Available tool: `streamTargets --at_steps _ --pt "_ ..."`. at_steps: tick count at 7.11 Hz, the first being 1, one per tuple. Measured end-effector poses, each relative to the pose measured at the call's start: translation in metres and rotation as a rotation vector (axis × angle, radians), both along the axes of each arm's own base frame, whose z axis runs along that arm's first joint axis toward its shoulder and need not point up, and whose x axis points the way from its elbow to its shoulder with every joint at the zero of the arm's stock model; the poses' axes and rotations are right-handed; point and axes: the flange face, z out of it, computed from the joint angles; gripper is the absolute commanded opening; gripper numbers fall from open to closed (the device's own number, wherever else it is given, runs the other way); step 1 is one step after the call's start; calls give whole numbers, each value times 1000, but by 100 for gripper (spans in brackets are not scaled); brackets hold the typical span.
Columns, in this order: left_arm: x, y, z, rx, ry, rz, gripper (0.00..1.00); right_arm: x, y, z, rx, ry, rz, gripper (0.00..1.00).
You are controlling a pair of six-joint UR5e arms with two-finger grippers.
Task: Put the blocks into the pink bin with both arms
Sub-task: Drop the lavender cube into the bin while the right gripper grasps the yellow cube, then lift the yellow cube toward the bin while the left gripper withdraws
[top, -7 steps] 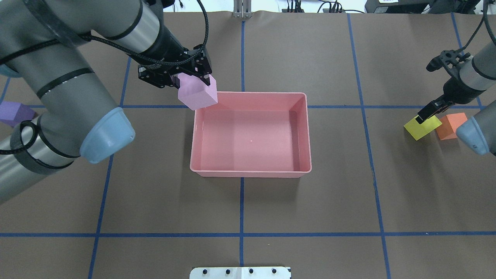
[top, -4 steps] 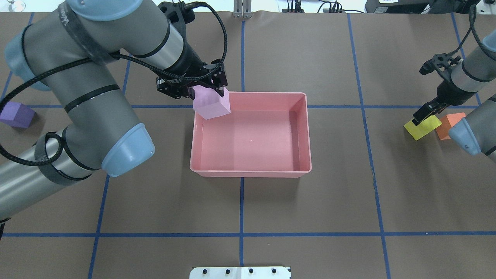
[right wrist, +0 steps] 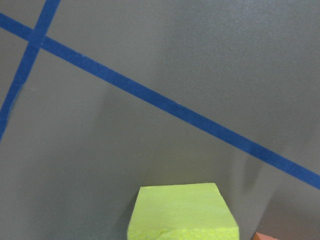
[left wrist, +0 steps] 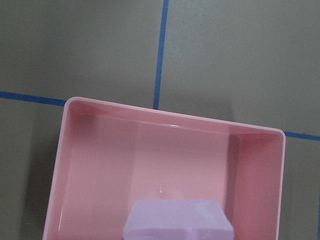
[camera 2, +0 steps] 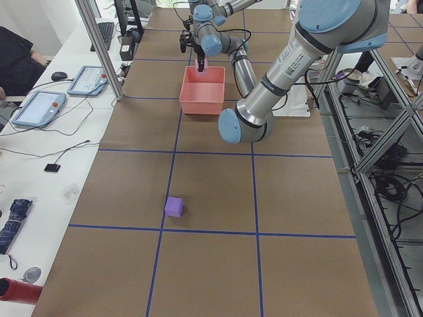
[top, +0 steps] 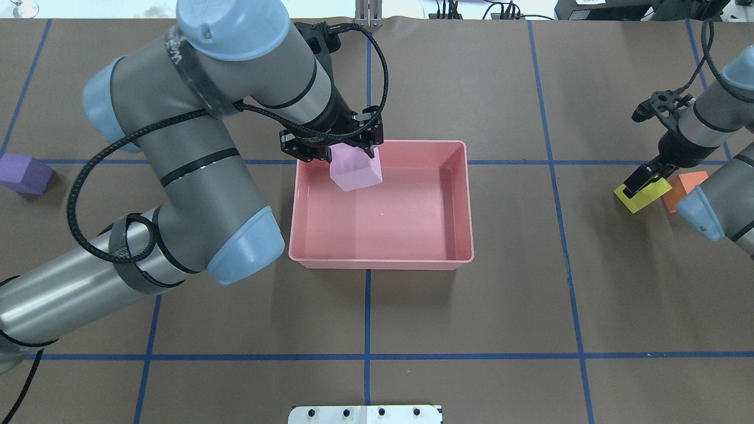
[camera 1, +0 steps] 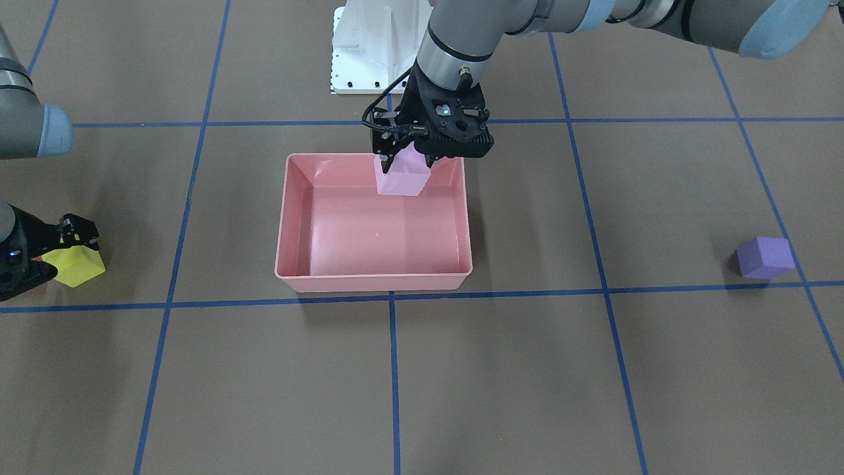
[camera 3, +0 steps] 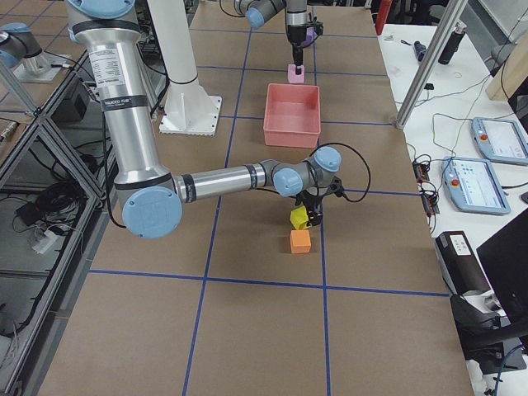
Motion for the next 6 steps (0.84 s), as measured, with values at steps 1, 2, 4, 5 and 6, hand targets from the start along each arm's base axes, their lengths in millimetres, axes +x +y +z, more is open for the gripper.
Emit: streamTargets --at_steps 1,2,4,5,6 --pt "21 7 2 11 0 -2 24 -3 1 0 0 0 -5 96" --pt "40 11 4 15 11 -9 97 -5 2 0 -1 1 -9 37" --pt "54 12 3 18 40 -22 100 -8 1 -4 12 -5 -12 0" --pt "55 12 -1 20 47 -24 100 -9 -1 -8 31 -10 -10 0" --pt "55 12 -5 22 52 -26 100 -9 -3 -11 42 -11 -7 0"
